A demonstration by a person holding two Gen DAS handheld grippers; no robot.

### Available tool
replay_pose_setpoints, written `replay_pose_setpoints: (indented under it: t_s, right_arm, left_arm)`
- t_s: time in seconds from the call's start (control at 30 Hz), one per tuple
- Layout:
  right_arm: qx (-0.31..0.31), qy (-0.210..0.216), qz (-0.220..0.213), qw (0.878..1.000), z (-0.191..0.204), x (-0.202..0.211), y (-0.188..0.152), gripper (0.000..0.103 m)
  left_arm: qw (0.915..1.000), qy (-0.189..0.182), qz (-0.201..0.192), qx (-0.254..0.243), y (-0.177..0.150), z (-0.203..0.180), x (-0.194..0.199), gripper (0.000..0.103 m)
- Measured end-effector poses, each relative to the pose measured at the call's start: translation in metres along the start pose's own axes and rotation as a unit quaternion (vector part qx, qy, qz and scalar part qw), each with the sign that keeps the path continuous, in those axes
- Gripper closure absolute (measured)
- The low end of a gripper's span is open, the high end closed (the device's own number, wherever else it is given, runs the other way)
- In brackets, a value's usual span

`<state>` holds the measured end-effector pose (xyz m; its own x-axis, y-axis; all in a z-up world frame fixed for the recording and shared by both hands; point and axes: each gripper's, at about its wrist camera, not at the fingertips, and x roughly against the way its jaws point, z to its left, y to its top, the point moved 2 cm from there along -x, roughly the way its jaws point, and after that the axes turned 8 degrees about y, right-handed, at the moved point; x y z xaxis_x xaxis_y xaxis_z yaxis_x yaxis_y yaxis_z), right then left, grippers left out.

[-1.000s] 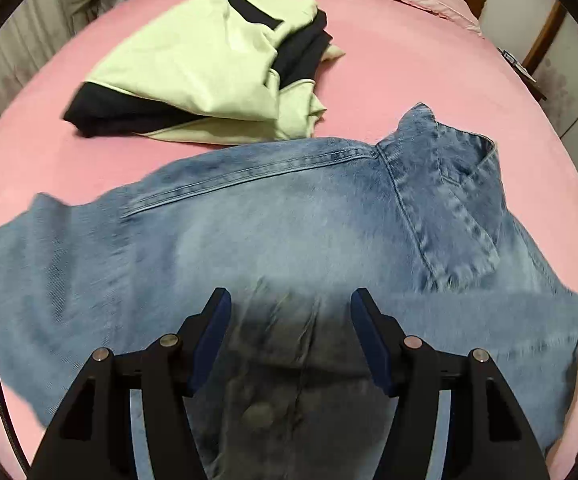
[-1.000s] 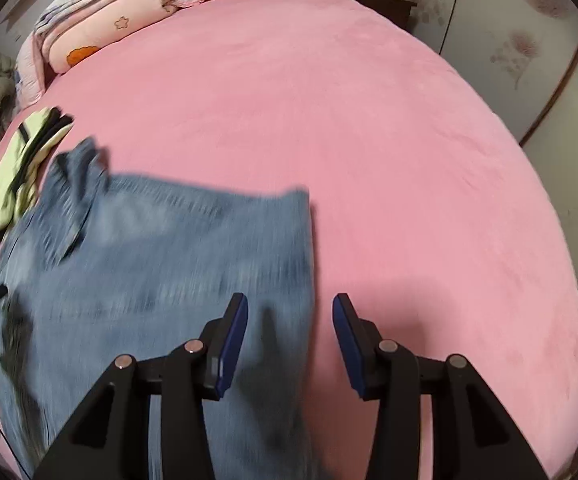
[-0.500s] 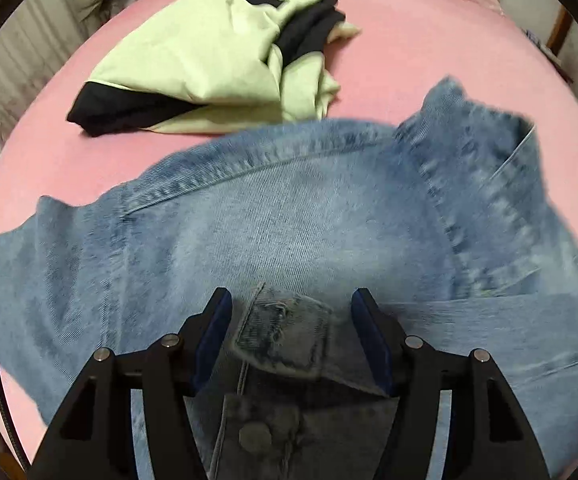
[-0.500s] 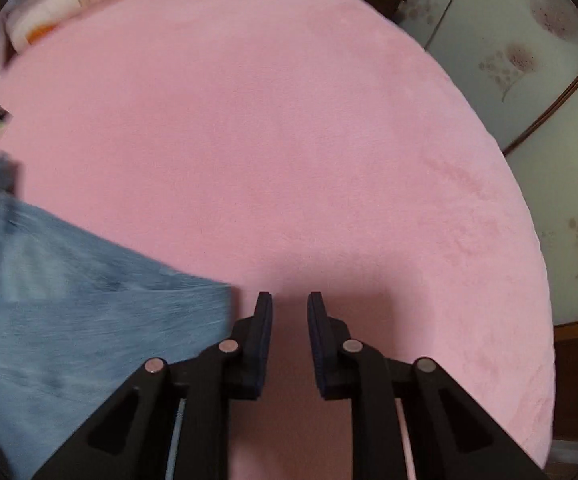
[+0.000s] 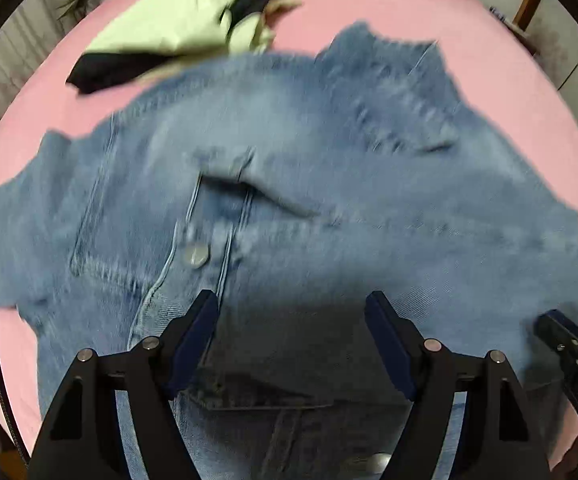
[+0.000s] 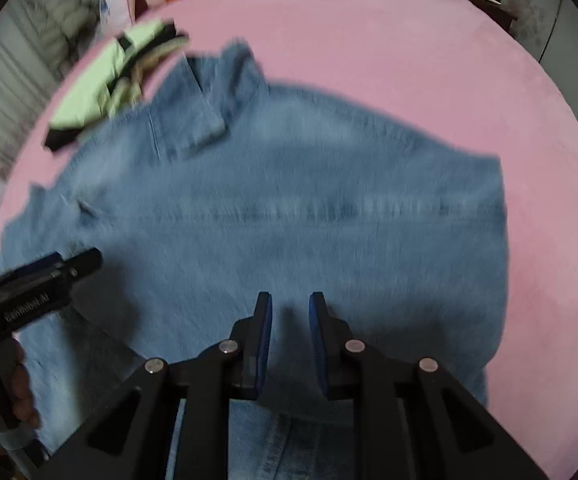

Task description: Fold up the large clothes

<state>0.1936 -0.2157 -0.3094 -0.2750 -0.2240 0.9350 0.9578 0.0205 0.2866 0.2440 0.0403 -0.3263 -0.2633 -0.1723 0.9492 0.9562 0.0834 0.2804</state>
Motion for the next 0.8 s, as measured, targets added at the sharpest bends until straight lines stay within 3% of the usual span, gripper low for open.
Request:
replay_pose_setpoints:
  t_s: [0.13,0.23,0.33,0.47,0.67,0.8]
  right_arm:
    - [0.003,-0.072,-0.001,0.997,-0.037,-0.003,-0.024,0.09]
    - [-0.01,-0.104,-0.003,0.995,-0.069,0.01,-0.034,0.103]
    - [-0.033,-0.087,0.002,0.996,-0.088,0.016,-0.041,0.103]
    - [-0.029,-0.107,0.014,0.994,-0.081,0.015,-0.04,0.103]
    - [-0.064,-0.079,0.008,0.995,-0.062,0.034,-0.031,0.102]
    - [-0.055,-0.071,0.001,0.996,-0.054,0.066,-0.034,0.1]
  left_arm:
    - [0.9993,0.02,-0.012,-0.03,-0.006,-0.002,-0.005,0.028]
    - [0.999,0.027,-0.014,-0.033,-0.004,-0.001,-0.007,0.028]
    - [0.999,0.028,-0.01,-0.032,0.0,0.0,-0.008,0.028]
    - [0.9987,0.029,0.002,-0.042,0.005,-0.002,-0.002,0.028]
    - [0.9989,0.005,0.004,-0.047,0.006,-0.002,0.041,0.027]
    - [0.9992,-0.014,0.008,-0.038,0.003,0.001,0.076,0.015]
